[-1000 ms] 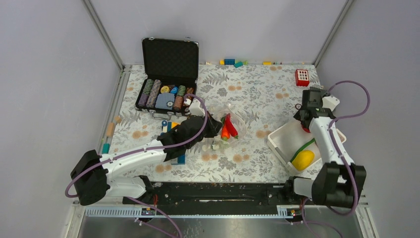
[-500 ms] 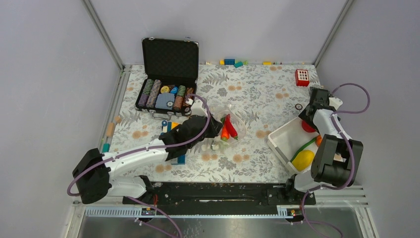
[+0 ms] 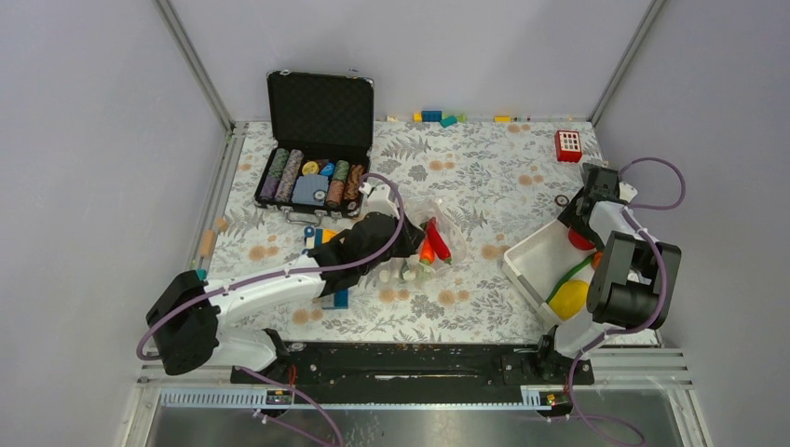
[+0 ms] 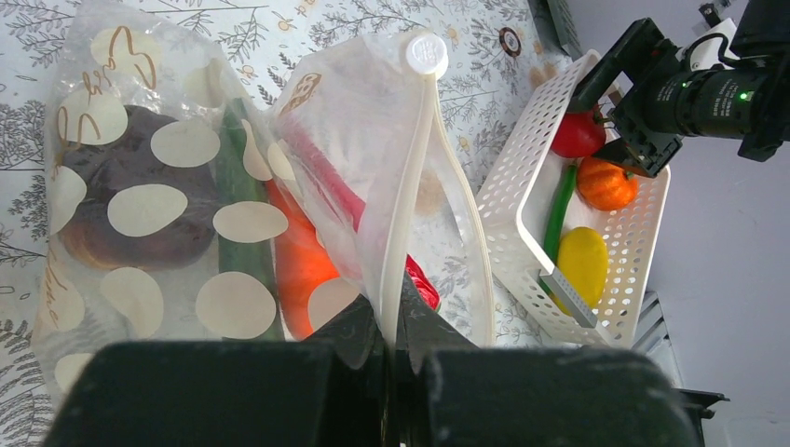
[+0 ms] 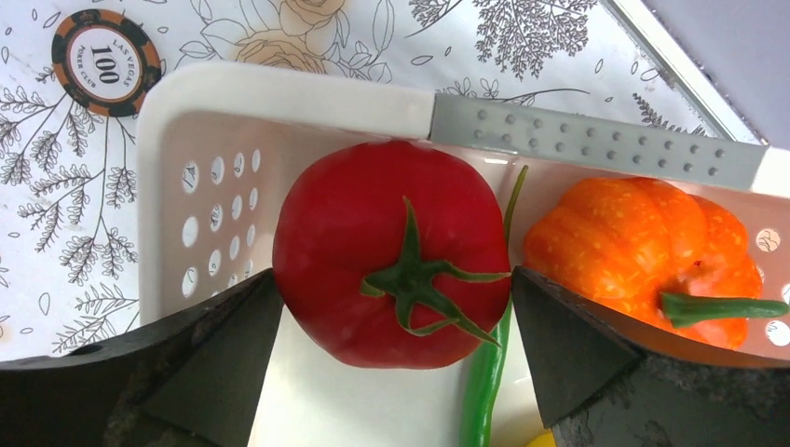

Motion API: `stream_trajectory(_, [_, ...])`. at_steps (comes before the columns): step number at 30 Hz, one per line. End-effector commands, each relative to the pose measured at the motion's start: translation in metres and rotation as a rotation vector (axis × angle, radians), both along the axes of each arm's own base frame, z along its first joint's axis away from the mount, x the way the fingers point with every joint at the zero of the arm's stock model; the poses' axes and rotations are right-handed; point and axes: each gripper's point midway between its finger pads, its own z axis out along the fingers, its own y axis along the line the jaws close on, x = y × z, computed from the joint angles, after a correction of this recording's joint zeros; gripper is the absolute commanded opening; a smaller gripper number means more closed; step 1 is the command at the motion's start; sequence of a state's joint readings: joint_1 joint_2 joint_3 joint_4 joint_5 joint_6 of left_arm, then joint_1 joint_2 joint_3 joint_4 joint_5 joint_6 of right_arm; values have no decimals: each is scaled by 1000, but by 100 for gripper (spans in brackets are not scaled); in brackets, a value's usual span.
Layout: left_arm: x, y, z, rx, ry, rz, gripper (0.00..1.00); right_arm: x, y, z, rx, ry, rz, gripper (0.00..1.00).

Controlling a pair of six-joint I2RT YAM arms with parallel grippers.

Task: Place the food in the zip-top bag and seal the zipper
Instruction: Pick up the fake vegetable from the bin, then place the fake vegetable in the zipper food storage bag.

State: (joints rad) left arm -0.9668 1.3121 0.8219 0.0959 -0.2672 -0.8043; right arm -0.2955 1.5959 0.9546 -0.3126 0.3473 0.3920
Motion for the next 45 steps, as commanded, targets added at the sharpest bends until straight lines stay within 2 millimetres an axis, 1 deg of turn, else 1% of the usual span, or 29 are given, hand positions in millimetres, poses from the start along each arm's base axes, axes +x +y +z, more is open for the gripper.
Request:
stream_trajectory(1, [7, -15, 32, -76, -41, -25, 0, 18, -7, 13, -12, -62, 12, 100])
stream_trajectory(4, [6, -17, 30, -78, -36, -32, 0, 20, -8, 7, -12, -70, 11, 99])
stream_trajectory(6, [5, -16, 30, -81, -33, -33, 0, 22, -6, 6, 2, -77, 11, 96])
stream_trajectory(9, [2, -17, 31, -93, -28, -44, 0, 20, -5, 9, -1, -89, 8, 87])
stream_trajectory(11, [1, -16, 30, -100, -26, -44, 0, 16, -6, 13, -12, -96, -1, 82])
stream_trajectory(13, [0, -15, 30, -103, -26, -44, 0, 9, -4, 19, -10, -96, -9, 74])
stream_trajectory(16, [-2, -13, 31, -100, -32, -46, 0, -6, 1, 35, -5, -91, -16, 66])
stream_trajectory(19, [-2, -10, 32, -87, -40, -44, 0, -20, 6, 56, -14, -111, 1, 63])
stream_trajectory(20, [-1, -9, 34, -89, -46, -40, 0, -25, 9, 66, -15, -131, 5, 62])
stream_trajectory(21, [-1, -8, 34, -88, -49, -39, 0, -28, 13, 71, -2, -143, 15, 62])
stream_trajectory(23, [-1, -9, 35, -84, -51, -44, 0, -35, 26, 88, 27, -203, 47, 62])
stream_trajectory(25, [-2, -9, 37, -82, -51, -49, 0, -37, 46, 104, 89, -289, 117, 61])
stream_trajectory(26, [-2, -9, 36, -81, -51, -46, 0, -33, 62, 114, 139, -353, 177, 61])
stream_trajectory(28, [-2, -8, 36, -80, -52, -44, 0, -25, 104, 139, 278, -503, 348, 59])
stream_trajectory(30, [-2, -8, 35, -78, -52, -45, 0, -24, 155, 164, 436, -633, 556, 58])
stream_trajectory(32, [-2, -9, 36, -81, -54, -51, 0, -35, 204, 182, 528, -678, 762, 58])
stream_trajectory(35, [-4, -9, 37, -83, -58, -60, 0, -61, 277, 191, 650, -660, 1054, 58])
stream_trajectory(36, [-5, -8, 37, -83, -60, -62, 0, -69, 295, 193, 696, -654, 1120, 58])
stream_trajectory(39, [-7, -6, 40, -89, -68, -70, 0, -83, 329, 193, 781, -652, 1231, 58])
stream_trajectory(41, [-9, -6, 42, -90, -75, -79, 0, -86, 347, 194, 817, -653, 1275, 58])
stream_trajectory(43, [-10, -7, 43, -91, -76, -83, 0, -86, 360, 191, 845, -633, 1297, 59])
stream_trajectory(45, [-11, -7, 44, -94, -76, -83, 0, -84, 369, 185, 853, -601, 1297, 59])
